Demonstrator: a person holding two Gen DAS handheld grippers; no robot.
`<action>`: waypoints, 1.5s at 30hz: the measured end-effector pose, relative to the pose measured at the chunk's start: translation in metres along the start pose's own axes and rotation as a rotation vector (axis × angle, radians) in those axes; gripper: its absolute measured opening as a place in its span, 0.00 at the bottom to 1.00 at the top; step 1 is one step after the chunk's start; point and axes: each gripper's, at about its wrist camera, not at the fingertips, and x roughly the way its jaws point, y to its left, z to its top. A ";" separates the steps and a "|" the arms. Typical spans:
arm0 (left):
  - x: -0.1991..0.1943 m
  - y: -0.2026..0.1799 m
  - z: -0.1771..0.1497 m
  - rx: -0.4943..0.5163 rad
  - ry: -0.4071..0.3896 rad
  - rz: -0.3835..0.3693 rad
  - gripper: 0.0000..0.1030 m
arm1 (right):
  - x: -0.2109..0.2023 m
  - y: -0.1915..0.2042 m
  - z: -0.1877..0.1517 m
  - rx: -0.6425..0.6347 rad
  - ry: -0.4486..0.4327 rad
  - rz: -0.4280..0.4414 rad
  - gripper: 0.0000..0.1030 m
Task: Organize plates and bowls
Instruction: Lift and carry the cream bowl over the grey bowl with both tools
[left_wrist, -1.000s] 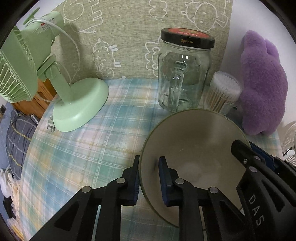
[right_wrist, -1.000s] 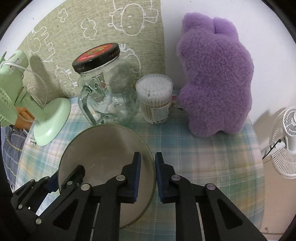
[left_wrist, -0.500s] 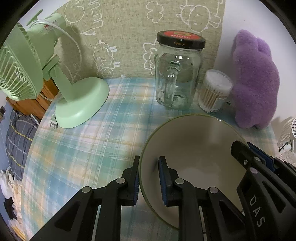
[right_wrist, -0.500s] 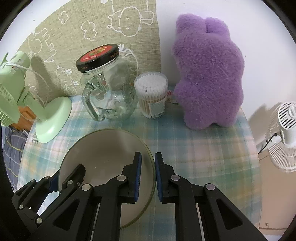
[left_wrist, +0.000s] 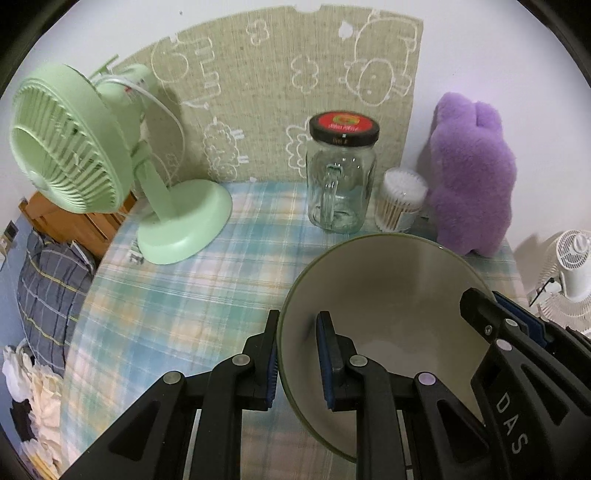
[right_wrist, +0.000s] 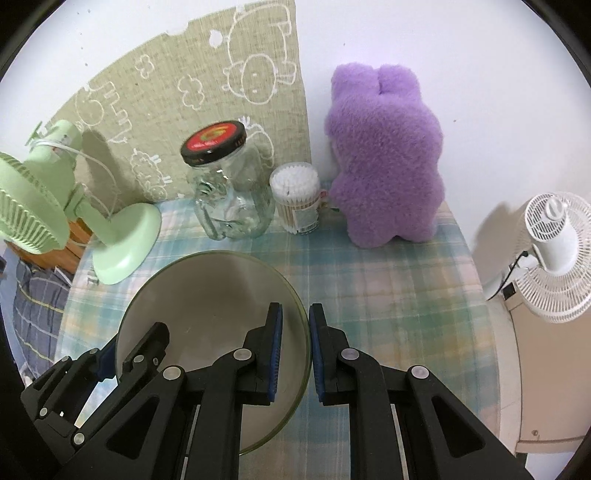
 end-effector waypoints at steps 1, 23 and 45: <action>-0.005 0.002 -0.001 0.001 -0.003 -0.003 0.15 | -0.007 0.002 -0.002 0.001 -0.005 -0.002 0.18; -0.119 0.057 -0.034 0.054 -0.112 -0.079 0.16 | -0.138 0.051 -0.043 0.022 -0.109 -0.067 0.18; -0.161 0.100 -0.136 0.145 -0.083 -0.145 0.16 | -0.193 0.091 -0.157 0.080 -0.084 -0.143 0.18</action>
